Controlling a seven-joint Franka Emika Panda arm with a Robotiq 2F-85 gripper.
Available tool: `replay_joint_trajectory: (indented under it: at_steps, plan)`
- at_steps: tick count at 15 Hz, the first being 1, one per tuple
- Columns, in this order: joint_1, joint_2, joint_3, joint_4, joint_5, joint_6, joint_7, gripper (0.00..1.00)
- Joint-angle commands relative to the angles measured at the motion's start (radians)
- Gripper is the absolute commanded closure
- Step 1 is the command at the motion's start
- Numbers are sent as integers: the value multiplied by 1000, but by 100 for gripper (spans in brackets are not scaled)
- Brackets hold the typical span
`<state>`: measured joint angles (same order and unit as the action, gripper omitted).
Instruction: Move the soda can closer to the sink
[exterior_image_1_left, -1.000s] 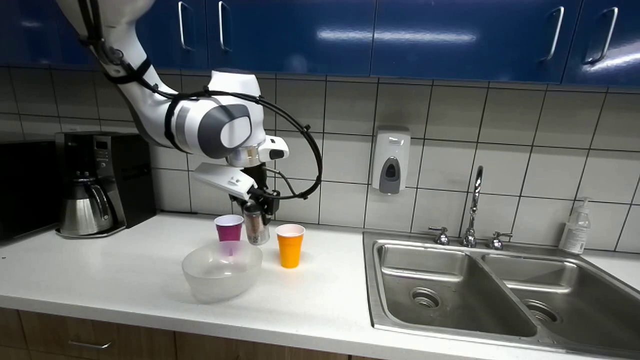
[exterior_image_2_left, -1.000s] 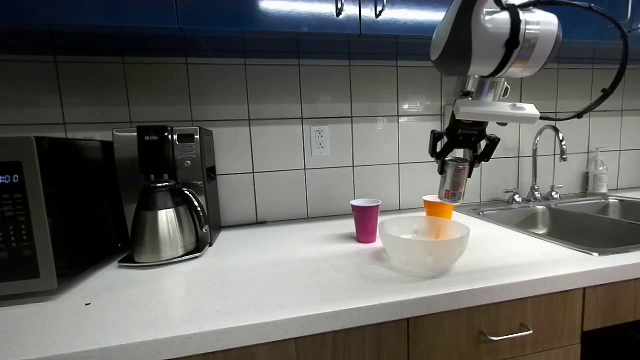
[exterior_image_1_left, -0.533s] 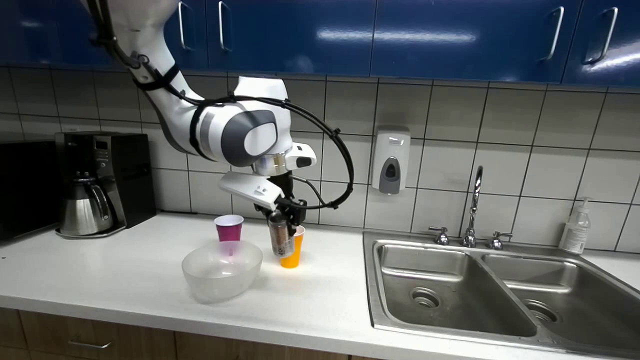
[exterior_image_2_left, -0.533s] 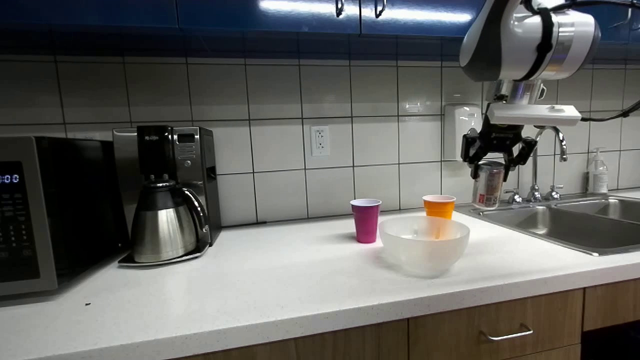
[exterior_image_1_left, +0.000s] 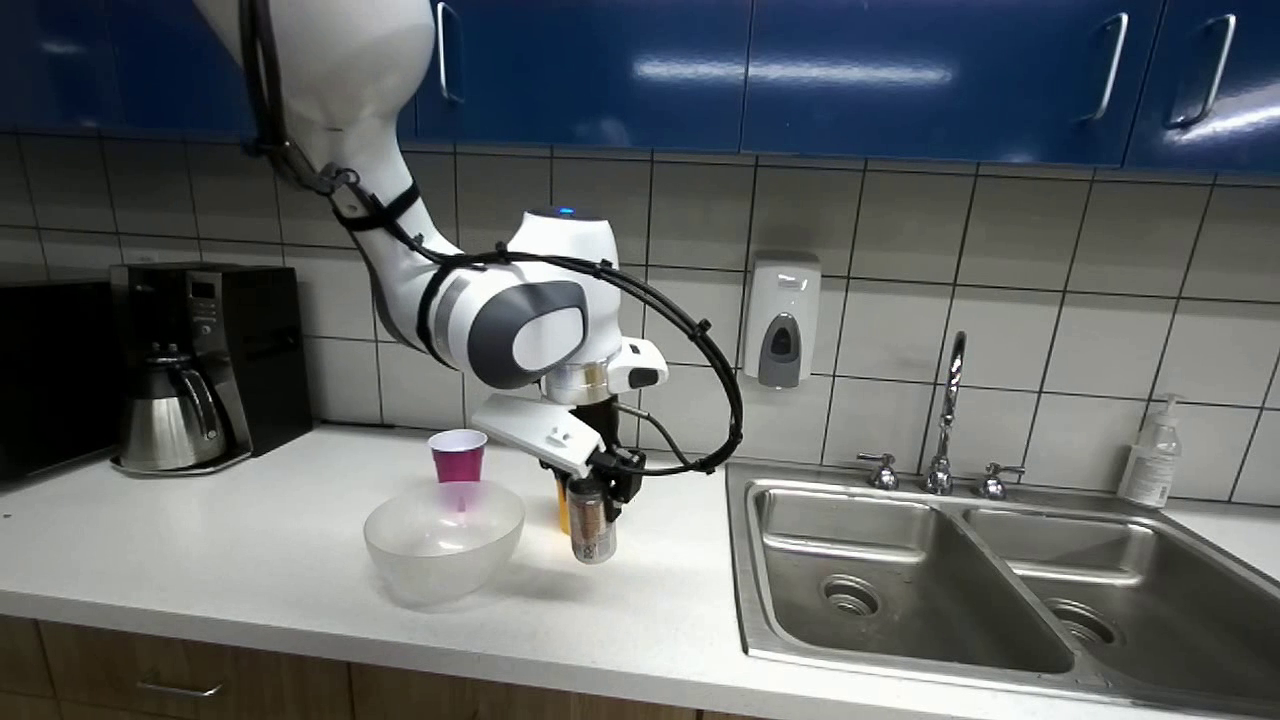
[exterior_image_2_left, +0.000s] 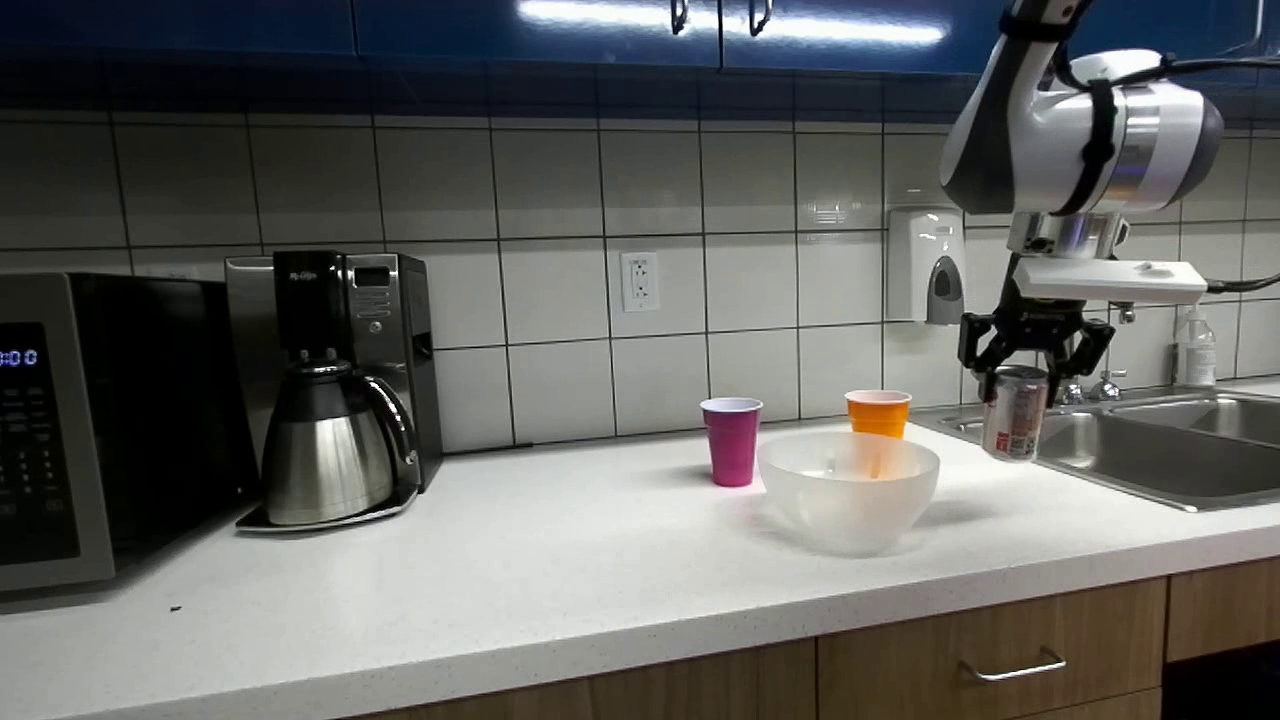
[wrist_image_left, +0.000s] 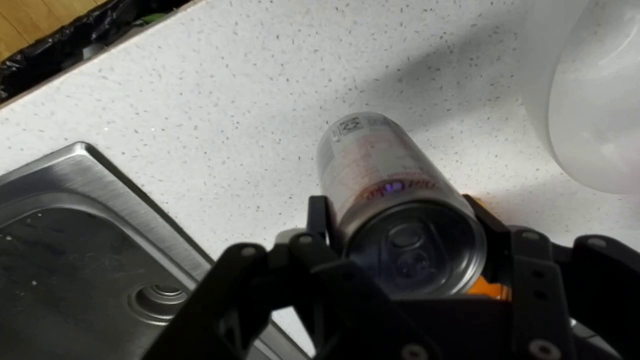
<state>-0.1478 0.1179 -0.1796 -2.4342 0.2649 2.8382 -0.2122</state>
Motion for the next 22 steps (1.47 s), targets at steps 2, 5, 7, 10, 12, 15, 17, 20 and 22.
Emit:
replay_joint_trajectory:
  at_steps: [2, 5, 7, 10, 12, 15, 17, 20, 22]
  plan:
    - [-24, 102, 35, 66, 114, 53, -105, 61]
    - [-25, 165, 46, 102, 144, 55, -121, 61]
    - [-19, 199, 41, 125, 133, 44, -110, 11]
    - [-16, 225, 41, 147, 130, 47, -100, 0]
    - [-10, 231, 36, 155, 123, 49, -93, 0]
    - [2, 226, 27, 162, 110, 49, -82, 0]
    - [11, 210, 22, 162, 103, 43, -76, 0]
    - [-14, 167, 51, 148, 6, 36, -10, 0]
    - [10, 132, 29, 130, -68, 25, 44, 0]
